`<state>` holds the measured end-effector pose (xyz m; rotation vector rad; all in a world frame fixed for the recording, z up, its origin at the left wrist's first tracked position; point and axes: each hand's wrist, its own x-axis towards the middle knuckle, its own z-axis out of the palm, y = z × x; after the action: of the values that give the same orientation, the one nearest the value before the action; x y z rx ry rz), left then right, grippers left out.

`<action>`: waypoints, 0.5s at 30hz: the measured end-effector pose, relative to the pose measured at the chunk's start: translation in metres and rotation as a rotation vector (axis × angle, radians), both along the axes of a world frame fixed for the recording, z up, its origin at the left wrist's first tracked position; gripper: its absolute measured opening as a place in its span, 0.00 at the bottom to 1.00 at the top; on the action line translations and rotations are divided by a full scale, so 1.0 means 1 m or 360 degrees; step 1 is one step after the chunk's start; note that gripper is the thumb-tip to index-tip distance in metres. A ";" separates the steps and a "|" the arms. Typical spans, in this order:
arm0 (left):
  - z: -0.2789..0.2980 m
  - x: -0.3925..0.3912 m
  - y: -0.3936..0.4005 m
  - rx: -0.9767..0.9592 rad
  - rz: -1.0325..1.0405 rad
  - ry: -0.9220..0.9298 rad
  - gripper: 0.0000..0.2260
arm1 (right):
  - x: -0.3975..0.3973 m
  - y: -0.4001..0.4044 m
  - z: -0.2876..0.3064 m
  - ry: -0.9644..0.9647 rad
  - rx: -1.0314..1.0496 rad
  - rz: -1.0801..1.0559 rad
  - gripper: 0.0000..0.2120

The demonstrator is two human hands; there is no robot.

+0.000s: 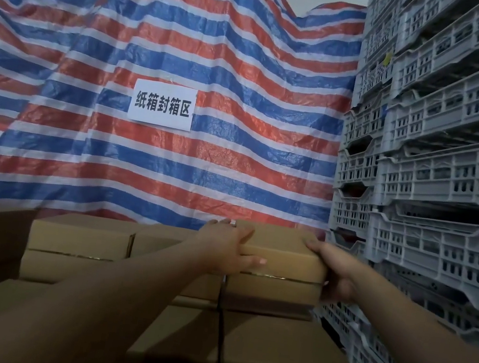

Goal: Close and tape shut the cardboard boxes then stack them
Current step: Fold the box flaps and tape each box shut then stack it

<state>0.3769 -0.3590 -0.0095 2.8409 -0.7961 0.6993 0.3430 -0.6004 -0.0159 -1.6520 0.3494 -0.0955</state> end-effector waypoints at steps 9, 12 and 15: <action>-0.023 0.015 -0.004 0.0026 0.0053 -0.0102 0.28 | 0.012 0.005 -0.015 0.0079 -0.0290 -0.0011 0.27; -0.019 0.009 -0.004 0.0042 0.0060 -0.0089 0.26 | 0.008 0.009 -0.014 0.0048 -0.0374 -0.0044 0.26; -0.018 -0.003 -0.003 -0.0013 0.0036 -0.0035 0.21 | 0.004 0.012 -0.013 0.0078 -0.0412 -0.0067 0.31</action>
<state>0.3744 -0.3618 -0.0278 2.8443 -0.7634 0.7359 0.3472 -0.5884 -0.0291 -1.9056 0.4226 -0.1365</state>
